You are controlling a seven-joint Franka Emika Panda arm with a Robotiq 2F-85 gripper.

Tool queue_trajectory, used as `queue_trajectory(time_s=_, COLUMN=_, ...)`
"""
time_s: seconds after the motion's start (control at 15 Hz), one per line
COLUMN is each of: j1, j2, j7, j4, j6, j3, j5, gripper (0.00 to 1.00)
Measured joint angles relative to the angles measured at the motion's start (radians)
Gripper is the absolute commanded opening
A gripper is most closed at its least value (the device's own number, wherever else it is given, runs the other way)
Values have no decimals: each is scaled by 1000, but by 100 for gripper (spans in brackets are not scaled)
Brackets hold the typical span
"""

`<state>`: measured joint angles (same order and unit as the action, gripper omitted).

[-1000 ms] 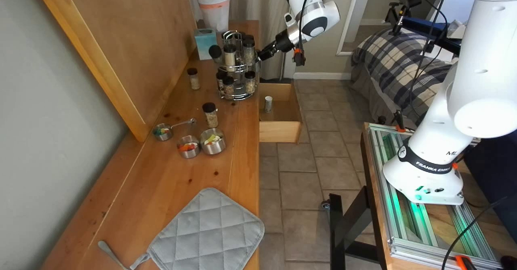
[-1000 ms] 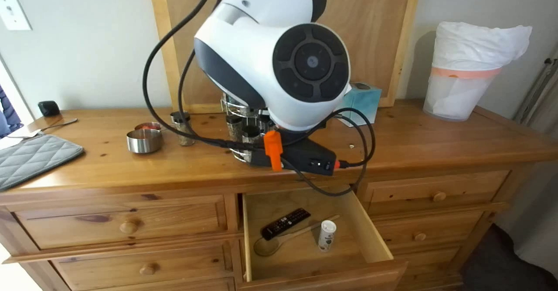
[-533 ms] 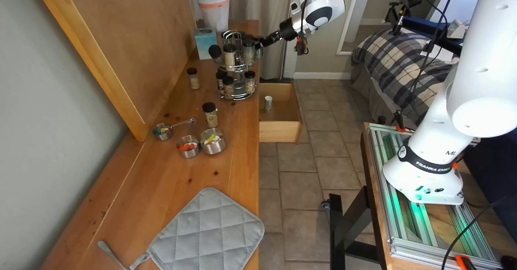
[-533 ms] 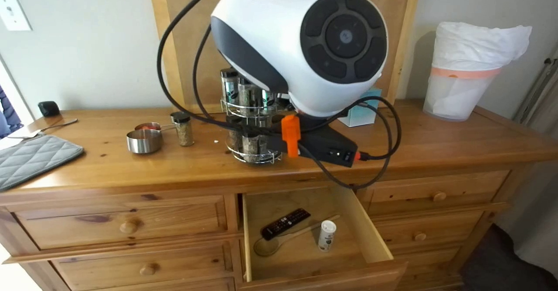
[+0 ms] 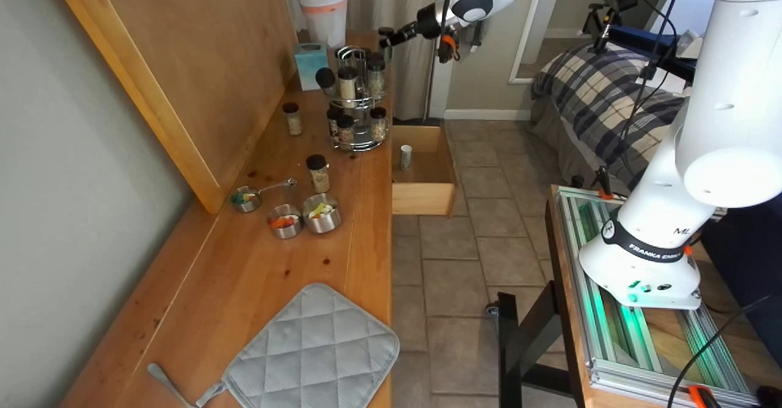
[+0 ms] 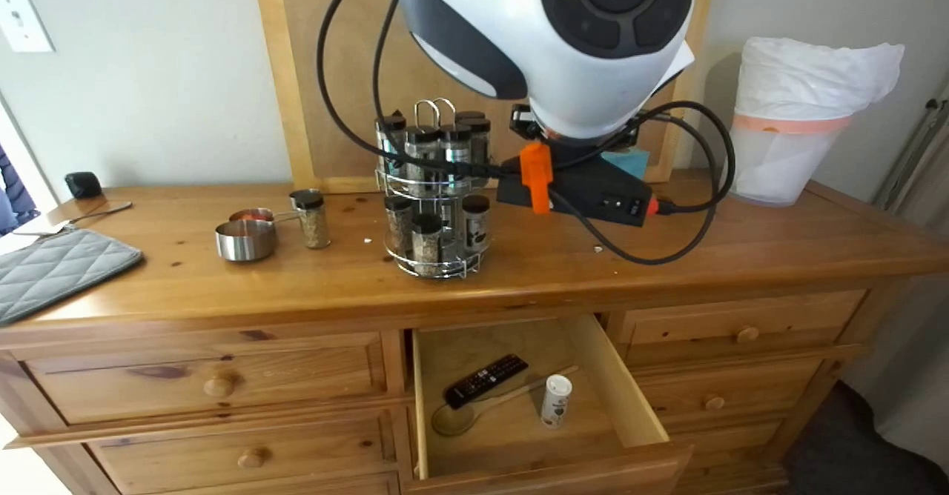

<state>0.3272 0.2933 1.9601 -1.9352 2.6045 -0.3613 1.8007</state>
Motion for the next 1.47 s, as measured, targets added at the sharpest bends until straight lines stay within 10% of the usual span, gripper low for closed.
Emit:
queue_trajectory(time_s=1.27, j1=103, j2=575, j7=78, j4=542, j6=1, j3=-6, j5=345, gripper=23)
queue_trajectory(time_s=1.4, j1=110, j2=609, j7=70, j4=572, j6=6, j3=-6, j5=344, gripper=73)
queue_trajectory(time_s=1.47, j1=111, j2=623, j7=62, j4=584, j6=11, j3=-6, j5=340, gripper=75)
